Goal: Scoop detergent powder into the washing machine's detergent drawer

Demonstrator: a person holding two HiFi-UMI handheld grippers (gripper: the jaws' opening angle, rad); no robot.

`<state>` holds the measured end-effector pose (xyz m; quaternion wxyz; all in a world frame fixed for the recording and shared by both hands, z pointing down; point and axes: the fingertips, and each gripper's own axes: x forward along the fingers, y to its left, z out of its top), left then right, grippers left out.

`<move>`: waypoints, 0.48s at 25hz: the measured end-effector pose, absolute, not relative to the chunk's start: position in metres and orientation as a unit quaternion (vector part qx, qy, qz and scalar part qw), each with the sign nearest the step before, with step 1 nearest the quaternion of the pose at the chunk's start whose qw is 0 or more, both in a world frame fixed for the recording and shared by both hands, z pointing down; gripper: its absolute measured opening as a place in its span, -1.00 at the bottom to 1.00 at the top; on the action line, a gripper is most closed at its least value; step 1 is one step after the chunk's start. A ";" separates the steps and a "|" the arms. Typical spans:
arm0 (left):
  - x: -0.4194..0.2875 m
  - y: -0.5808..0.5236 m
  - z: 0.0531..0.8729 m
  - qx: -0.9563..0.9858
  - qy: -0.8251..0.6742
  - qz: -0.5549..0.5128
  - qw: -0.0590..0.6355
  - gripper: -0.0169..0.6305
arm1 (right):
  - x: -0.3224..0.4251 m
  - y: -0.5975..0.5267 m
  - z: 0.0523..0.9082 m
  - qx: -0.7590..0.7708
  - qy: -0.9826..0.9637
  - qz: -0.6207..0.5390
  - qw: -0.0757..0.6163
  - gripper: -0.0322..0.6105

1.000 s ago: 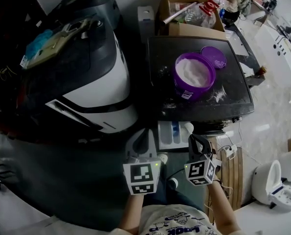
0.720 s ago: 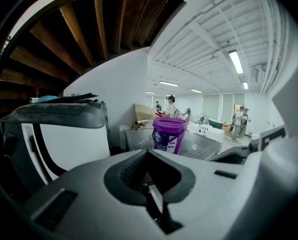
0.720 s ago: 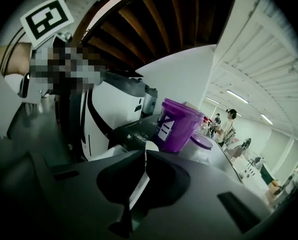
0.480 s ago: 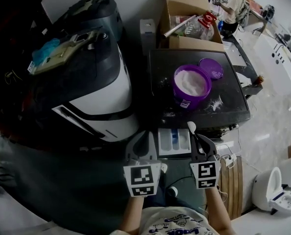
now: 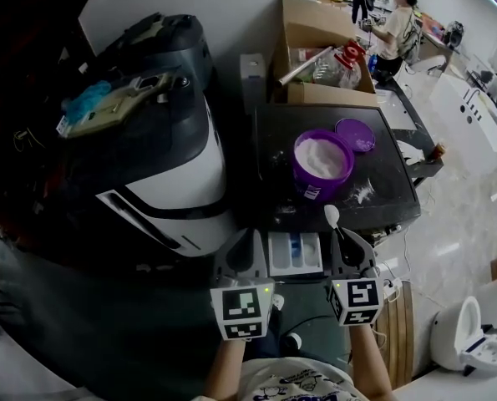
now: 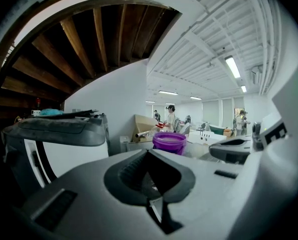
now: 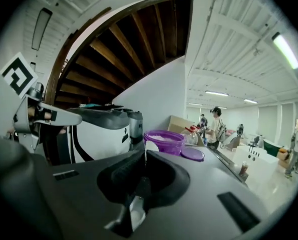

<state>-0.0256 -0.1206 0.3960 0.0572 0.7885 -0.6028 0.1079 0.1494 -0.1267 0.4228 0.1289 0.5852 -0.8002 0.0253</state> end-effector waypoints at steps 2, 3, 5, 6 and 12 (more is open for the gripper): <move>-0.024 -0.120 0.390 0.789 -0.603 0.104 0.052 -0.93 | 0.150 -0.126 0.413 0.588 -0.800 0.022 0.117 -0.84; -0.024 -0.120 0.387 0.790 -0.603 0.101 0.049 -0.93 | 0.150 -0.126 0.408 0.589 -0.800 0.020 0.111 -0.84; -0.023 -0.119 0.380 0.790 -0.604 0.097 0.043 -0.93 | 0.151 -0.126 0.398 0.591 -0.800 0.017 0.097 -0.84; -0.023 -0.119 0.377 0.790 -0.604 0.095 0.040 -0.93 | 0.151 -0.125 0.393 0.592 -0.801 0.017 0.091 -0.84; -0.024 -0.116 0.360 0.789 -0.609 0.084 0.025 -0.93 | 0.155 -0.122 0.369 0.596 -0.801 0.013 0.061 -0.84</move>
